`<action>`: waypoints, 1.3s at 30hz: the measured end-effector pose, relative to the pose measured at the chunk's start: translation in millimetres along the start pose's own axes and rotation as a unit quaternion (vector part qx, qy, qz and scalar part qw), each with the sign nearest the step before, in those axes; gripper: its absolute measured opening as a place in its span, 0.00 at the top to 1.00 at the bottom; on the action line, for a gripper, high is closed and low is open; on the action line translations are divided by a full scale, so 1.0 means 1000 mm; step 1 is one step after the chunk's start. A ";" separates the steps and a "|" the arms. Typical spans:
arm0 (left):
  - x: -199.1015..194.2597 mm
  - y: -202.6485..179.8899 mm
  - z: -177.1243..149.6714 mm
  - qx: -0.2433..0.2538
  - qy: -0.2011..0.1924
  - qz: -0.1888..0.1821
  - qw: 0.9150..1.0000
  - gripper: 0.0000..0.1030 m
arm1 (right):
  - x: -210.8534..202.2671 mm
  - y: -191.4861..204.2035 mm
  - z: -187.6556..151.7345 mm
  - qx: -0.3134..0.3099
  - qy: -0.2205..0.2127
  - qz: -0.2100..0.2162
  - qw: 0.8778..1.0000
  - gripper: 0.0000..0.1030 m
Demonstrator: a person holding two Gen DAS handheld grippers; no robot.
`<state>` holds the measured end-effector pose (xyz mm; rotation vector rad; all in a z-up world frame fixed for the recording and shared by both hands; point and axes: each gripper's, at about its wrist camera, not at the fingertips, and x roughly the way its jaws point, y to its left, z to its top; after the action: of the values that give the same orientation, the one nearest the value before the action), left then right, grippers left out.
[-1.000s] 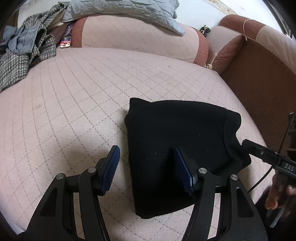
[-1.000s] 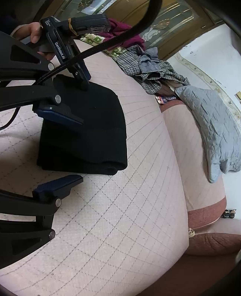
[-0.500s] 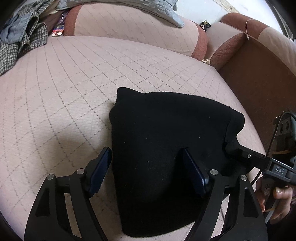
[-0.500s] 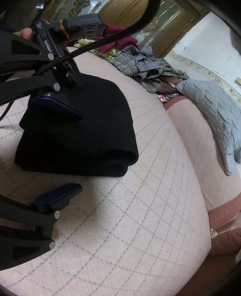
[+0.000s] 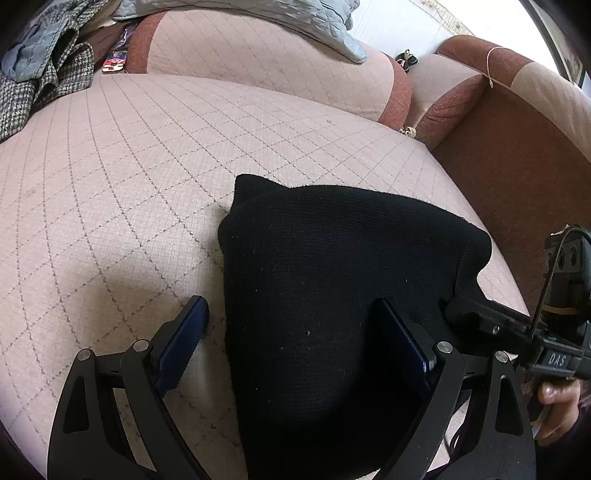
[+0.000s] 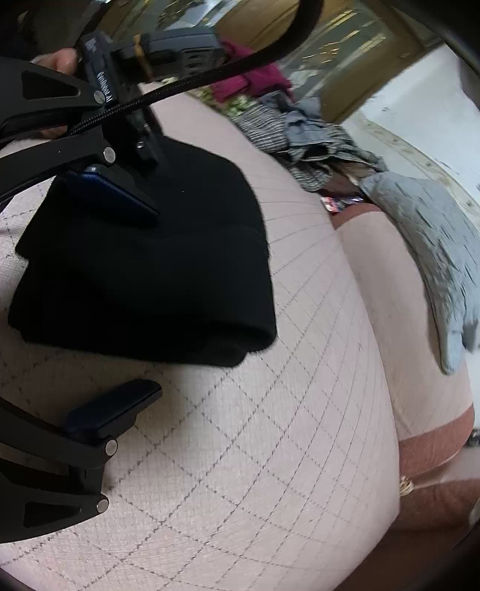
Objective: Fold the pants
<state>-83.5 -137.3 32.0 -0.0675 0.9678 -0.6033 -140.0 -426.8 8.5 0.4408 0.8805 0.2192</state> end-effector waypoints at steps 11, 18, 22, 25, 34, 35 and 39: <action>0.000 -0.003 -0.004 0.003 -0.005 0.002 1.000 0.10 | 0.000 -0.001 -0.008 0.018 -0.017 0.018 1.000 0.16; 0.002 -0.005 -0.002 0.002 0.000 0.000 1.000 0.08 | 0.001 0.001 -0.006 0.006 -0.011 0.011 1.000 0.16; 0.001 -0.007 -0.001 0.005 0.003 -0.001 1.000 0.11 | -0.007 0.001 -0.008 0.006 -0.027 0.006 1.000 0.41; -0.007 -0.013 -0.005 0.011 -0.012 -0.008 1.000 0.29 | -0.016 0.002 -0.008 0.007 -0.038 0.014 0.999 0.57; -0.034 -0.021 0.004 0.024 -0.032 0.009 0.999 0.50 | -0.036 0.019 0.000 -0.006 -0.058 0.021 0.998 0.65; -0.039 -0.023 0.006 0.028 -0.037 0.015 0.999 0.50 | -0.038 0.022 0.002 -0.008 -0.061 0.022 0.998 0.65; -0.051 -0.024 0.019 0.030 -0.051 0.024 0.998 0.50 | -0.041 0.030 0.014 -0.012 -0.070 0.030 0.997 0.65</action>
<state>-100.1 -135.7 89.0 -0.0216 0.8502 -0.5798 -154.6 -419.2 58.5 0.4542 0.7282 0.2504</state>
